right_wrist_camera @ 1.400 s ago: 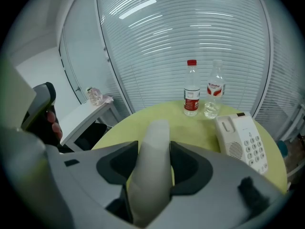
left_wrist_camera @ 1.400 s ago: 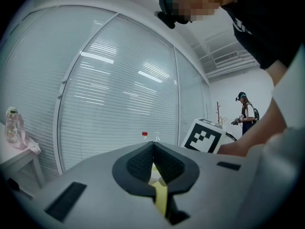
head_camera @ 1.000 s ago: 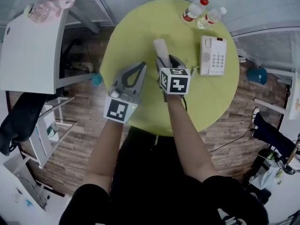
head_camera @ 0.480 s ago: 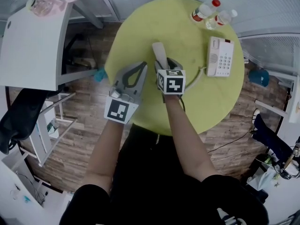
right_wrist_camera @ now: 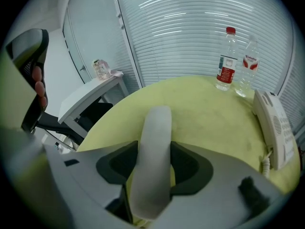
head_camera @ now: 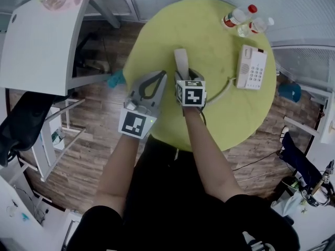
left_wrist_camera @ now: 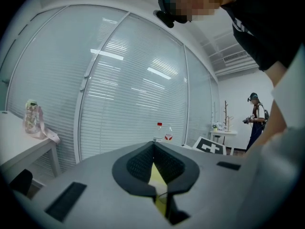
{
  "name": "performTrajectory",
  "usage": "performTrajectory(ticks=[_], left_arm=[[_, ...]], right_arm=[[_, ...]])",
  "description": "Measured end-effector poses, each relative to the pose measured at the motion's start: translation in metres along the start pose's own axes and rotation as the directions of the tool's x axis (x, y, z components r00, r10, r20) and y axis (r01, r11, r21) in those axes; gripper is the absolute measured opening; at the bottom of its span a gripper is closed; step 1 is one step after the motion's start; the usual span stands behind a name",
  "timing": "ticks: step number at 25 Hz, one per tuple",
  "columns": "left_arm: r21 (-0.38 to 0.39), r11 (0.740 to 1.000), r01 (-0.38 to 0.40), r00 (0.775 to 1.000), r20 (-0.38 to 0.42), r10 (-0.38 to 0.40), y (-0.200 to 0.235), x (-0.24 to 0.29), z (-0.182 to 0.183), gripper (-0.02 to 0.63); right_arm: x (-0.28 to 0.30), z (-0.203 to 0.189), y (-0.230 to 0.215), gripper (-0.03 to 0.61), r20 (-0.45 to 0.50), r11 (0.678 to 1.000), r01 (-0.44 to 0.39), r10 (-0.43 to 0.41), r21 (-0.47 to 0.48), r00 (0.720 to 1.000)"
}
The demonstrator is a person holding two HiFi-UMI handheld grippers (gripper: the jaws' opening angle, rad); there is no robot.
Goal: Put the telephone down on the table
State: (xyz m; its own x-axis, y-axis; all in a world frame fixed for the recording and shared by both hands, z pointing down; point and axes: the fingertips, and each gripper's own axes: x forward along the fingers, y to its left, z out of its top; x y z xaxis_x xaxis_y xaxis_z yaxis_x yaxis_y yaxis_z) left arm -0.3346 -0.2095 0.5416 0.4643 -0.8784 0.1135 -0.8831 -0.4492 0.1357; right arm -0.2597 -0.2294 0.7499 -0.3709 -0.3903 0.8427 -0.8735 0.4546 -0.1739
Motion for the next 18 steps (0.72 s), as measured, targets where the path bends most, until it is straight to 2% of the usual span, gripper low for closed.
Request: performTrajectory(ticks=[7, 11, 18], left_arm=[[-0.026, 1.0, -0.011, 1.0, -0.011, 0.011, 0.003, -0.006, 0.005, 0.012], [-0.016, 1.0, 0.0, 1.0, -0.007, -0.001, 0.002, -0.008, 0.017, 0.012], [-0.009, 1.0, 0.023, 0.999, -0.044, -0.024, -0.009, -0.01, 0.034, 0.012]], right_arm=[[-0.002, 0.003, 0.001, 0.225, -0.028, 0.997, 0.037, -0.039, -0.069, 0.999], [-0.017, 0.022, 0.001, 0.227, 0.003, 0.996, 0.034, -0.034, -0.081, 0.999], [-0.062, 0.056, 0.001, 0.225, 0.083, 0.997, 0.009, -0.003, -0.079, 0.997]])
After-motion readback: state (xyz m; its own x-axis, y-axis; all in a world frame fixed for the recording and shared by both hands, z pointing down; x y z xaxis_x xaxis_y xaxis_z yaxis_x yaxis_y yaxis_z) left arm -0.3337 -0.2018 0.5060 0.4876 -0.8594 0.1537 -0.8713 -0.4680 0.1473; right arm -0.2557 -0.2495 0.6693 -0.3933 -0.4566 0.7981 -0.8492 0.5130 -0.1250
